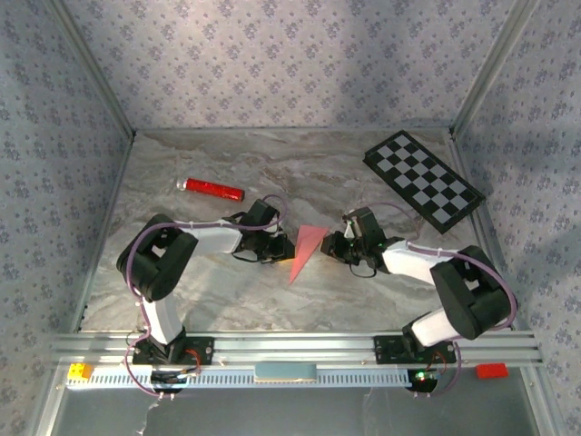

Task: Fold a paper plane with a square sheet of paper (pick it up from the middle)
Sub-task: Move a paper plane to the center of the table.

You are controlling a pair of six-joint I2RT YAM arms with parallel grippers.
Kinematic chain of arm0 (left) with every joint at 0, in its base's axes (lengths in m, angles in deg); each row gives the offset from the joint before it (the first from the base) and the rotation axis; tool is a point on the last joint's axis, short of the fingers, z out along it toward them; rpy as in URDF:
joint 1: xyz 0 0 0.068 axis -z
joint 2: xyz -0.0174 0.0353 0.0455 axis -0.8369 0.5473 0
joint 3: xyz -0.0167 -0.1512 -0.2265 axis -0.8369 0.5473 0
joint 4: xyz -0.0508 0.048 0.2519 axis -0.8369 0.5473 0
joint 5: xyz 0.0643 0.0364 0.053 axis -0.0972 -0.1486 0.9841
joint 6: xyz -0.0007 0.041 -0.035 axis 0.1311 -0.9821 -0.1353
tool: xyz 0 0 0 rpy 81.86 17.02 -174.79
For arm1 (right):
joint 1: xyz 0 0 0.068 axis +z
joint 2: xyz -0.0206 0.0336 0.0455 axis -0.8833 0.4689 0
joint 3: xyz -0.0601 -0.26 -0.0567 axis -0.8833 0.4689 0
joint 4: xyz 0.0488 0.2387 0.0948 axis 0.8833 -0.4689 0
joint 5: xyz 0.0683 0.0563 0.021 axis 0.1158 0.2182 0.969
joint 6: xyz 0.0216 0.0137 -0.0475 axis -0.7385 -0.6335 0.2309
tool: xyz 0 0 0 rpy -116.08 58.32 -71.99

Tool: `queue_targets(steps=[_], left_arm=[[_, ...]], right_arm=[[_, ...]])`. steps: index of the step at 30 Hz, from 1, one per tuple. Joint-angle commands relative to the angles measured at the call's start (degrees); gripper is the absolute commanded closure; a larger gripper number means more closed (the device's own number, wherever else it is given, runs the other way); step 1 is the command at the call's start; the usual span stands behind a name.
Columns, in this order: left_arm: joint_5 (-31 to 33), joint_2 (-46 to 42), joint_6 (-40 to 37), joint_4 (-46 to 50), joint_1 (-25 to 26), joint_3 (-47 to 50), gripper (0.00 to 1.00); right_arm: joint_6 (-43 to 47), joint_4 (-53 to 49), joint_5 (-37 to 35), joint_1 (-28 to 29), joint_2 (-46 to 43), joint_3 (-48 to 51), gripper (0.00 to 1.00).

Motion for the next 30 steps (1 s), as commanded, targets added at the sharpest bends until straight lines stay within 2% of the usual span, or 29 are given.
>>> queue_targets(steps=[1,30], left_arm=[[-2.6,1.3,-0.7,-0.8,0.1,0.4,0.82],[-7.1,2.6,0.6,-4.2,0.1,0.2,0.79]], right_arm=[[-0.4,0.6,0.2,0.5,1.2,-1.8,0.74],[-0.7,2.0,3.6,2.8,7.7,-4.1,0.74]])
